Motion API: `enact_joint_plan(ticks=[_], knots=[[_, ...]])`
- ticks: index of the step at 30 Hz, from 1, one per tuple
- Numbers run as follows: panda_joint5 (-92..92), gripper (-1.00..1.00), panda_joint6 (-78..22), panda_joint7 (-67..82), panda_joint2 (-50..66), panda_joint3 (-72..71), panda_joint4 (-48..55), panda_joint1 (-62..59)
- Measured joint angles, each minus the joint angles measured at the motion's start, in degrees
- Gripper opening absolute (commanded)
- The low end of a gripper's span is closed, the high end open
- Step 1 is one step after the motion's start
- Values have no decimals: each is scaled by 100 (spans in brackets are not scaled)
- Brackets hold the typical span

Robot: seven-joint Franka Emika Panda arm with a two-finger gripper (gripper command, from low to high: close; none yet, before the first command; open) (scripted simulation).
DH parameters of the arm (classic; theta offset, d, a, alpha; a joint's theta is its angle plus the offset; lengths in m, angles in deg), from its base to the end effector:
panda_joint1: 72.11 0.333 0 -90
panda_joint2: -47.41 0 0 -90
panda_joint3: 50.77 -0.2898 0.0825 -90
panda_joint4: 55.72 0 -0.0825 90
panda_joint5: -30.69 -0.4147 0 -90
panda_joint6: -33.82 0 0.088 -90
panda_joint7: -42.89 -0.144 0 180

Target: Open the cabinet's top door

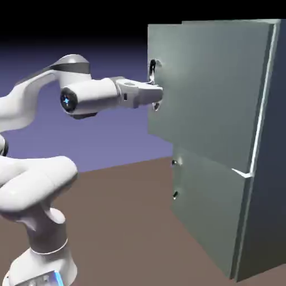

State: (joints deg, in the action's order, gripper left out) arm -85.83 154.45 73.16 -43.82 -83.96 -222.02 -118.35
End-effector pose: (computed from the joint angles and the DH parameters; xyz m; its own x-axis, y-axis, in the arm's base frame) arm 0.3290 0.0037 0.5757 0.2406 -0.6650 0.7071 0.2413 -0.6646 -0.7072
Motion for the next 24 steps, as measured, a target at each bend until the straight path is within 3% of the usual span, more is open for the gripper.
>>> enact_joint_plan(ticks=[12, 24], knots=[[2007, -100, -1664, 695, 313, 2493, -415, 145], [4255, -100, -3378, 1576, 1754, 4985, 221, 353]])
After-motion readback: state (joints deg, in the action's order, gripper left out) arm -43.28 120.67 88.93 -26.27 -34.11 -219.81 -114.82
